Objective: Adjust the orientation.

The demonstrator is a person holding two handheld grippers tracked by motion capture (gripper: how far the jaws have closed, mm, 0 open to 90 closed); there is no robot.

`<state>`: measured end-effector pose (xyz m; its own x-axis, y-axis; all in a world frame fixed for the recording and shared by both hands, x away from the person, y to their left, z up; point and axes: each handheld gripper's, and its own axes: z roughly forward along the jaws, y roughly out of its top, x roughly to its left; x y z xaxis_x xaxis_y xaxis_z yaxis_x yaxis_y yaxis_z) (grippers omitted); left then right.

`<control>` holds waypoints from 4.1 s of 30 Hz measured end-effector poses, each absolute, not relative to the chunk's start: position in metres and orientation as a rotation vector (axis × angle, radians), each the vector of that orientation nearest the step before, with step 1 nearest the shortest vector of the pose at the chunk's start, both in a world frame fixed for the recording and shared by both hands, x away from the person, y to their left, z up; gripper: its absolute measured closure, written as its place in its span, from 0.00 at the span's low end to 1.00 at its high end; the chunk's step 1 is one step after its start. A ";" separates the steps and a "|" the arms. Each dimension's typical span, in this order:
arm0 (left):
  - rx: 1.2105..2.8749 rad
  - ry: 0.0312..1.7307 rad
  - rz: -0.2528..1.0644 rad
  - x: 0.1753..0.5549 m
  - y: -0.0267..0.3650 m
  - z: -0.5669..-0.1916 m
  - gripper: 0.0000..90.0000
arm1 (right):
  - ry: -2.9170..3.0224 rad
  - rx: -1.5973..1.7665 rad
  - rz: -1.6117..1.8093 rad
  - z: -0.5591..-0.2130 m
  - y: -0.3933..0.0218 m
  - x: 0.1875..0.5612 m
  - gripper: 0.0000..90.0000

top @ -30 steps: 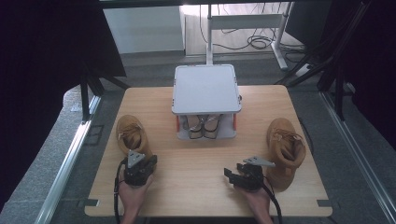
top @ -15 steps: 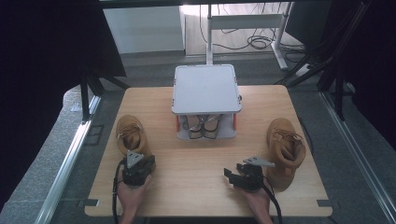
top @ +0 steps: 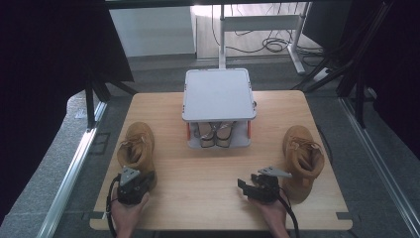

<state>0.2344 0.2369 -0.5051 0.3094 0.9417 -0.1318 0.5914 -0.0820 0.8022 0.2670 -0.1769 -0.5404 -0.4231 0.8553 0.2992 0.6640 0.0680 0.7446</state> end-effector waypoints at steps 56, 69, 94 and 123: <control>1.709 1.480 0.538 0.214 0.299 -0.505 0.99 | 2.126 1.552 1.284 -0.539 -0.180 0.266 0.40; 1.847 1.257 0.431 0.248 0.219 -0.501 0.84 | 2.152 1.468 1.279 -0.530 -0.187 0.253 0.55; 1.881 1.235 0.374 0.253 0.203 -0.511 0.50 | 2.170 1.316 1.196 -0.517 -0.204 0.235 0.99; 1.854 1.290 0.357 0.255 0.216 -0.516 0.46 | 1.966 1.433 1.076 -0.512 -0.263 0.218 0.99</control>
<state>0.2546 0.2157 -0.5161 0.4326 0.8753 -0.2163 0.6396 -0.1289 0.7579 0.2185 -0.2630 -0.5124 -0.3390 0.9383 0.0688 0.5633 0.1439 0.8136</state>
